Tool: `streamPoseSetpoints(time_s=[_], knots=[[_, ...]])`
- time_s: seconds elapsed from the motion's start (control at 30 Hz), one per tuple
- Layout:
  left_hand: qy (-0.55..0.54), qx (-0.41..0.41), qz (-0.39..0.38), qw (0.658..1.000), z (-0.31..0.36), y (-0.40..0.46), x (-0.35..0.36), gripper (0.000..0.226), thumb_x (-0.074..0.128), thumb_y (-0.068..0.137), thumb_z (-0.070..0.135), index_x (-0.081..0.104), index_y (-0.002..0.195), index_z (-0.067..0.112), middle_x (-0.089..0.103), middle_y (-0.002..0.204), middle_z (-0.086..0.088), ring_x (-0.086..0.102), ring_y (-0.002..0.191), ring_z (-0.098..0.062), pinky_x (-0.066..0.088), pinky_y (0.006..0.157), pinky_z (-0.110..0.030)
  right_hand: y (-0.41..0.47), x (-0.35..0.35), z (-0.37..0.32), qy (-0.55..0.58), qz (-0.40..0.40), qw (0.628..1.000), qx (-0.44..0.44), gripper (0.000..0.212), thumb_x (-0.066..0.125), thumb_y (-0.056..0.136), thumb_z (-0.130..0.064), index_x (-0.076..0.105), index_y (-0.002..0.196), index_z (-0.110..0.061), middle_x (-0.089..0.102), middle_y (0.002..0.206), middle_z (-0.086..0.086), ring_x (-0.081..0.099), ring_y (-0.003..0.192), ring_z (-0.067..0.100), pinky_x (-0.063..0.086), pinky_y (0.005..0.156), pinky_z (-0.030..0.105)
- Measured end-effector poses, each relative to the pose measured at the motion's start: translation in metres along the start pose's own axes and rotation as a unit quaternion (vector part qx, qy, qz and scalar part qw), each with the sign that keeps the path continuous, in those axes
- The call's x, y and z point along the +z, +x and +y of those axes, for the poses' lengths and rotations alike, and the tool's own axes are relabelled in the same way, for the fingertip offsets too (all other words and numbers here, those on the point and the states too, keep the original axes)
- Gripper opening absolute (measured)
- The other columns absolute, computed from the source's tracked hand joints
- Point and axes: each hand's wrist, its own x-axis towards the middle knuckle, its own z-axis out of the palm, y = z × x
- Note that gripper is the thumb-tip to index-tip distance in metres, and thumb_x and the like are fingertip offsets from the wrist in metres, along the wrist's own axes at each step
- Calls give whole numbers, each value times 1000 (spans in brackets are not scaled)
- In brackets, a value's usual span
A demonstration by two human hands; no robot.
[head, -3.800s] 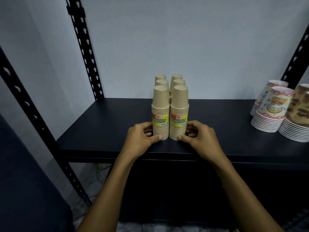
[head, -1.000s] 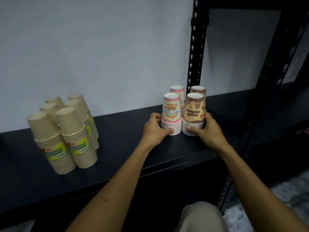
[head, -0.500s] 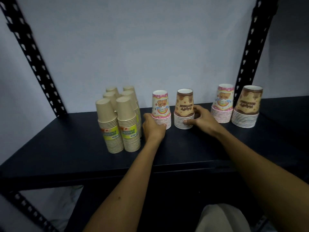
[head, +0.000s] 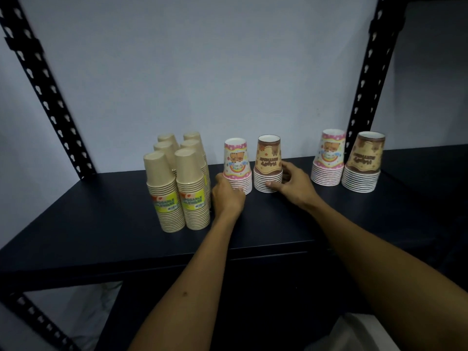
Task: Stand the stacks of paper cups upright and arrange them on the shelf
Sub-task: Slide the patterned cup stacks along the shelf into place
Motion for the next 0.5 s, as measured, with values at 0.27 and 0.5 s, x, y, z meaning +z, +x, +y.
streamPoseSetpoints(time_s=[0.27, 0.5], knots=[[-17, -2, 17, 1000, -3, 2, 1, 45, 65, 84, 5, 47, 126, 4, 57, 130, -15, 56, 118, -32, 48, 93, -37, 1, 1, 0, -21, 0, 1000, -9, 70, 79, 77, -23, 46, 138, -16, 59, 134, 5, 55, 110, 10, 43, 92, 25], [-4, -5, 25, 1000, -2, 1, 2, 46, 65, 85, 4, 47, 127, 3, 56, 131, -17, 56, 119, -34, 49, 94, -39, 2, 4, 2, -30, 14, 999, -10, 74, 82, 72, -29, 47, 136, -14, 60, 133, 4, 59, 115, 15, 46, 94, 26]])
